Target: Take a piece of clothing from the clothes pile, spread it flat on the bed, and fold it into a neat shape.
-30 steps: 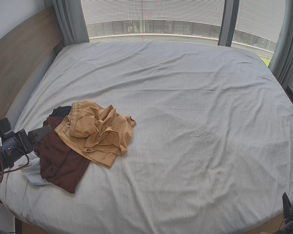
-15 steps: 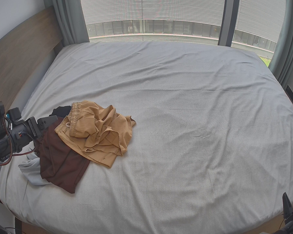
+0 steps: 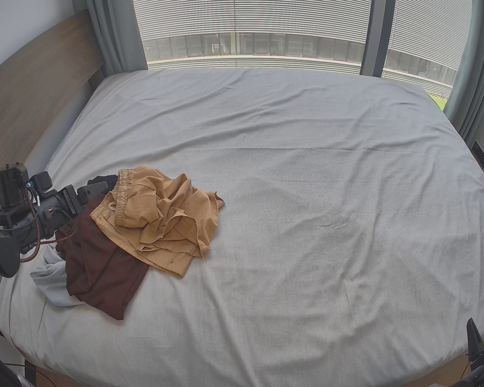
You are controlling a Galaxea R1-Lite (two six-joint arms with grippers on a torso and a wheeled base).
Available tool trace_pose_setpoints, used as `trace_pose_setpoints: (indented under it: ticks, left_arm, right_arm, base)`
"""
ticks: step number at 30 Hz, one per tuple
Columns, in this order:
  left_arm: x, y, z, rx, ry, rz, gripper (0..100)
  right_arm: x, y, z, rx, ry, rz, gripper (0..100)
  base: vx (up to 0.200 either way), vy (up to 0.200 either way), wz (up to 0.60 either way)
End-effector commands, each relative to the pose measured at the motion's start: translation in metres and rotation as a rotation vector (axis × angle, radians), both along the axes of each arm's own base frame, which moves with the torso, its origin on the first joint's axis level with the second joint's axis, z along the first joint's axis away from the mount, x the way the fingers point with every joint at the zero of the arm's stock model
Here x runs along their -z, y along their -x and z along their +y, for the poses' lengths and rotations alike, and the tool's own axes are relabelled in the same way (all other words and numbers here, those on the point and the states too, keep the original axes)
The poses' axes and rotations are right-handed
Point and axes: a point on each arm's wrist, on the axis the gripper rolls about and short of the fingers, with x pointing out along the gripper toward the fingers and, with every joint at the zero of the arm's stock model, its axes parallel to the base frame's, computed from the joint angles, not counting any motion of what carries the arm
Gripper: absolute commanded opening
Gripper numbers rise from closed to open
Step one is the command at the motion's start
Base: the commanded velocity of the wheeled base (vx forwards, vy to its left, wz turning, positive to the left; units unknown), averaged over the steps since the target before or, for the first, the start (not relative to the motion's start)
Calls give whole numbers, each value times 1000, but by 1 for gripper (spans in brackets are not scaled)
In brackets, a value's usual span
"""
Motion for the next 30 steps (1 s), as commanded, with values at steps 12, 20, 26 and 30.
trace_pose_setpoints:
  ticks: [12, 20, 26, 30]
  left_arm:
    - [38, -56, 2, 2, 34, 56, 100]
    - [42, -74, 3, 4, 35, 68, 100]
    - [48, -84, 5, 3, 37, 93, 100]
    - [51, -92, 5, 5, 37, 91, 100]
  right_arm:
    - [5, 0, 0, 0, -2, 0, 100]
    - [5, 0, 0, 0, -3, 0, 100]
    - [5, 0, 0, 0, -3, 0, 100]
    - [5, 0, 0, 0, -2, 0, 100]
  base:
    - [0, 0, 0]
    - [0, 0, 0]
    - [0, 0, 0]
    - [0, 0, 0]
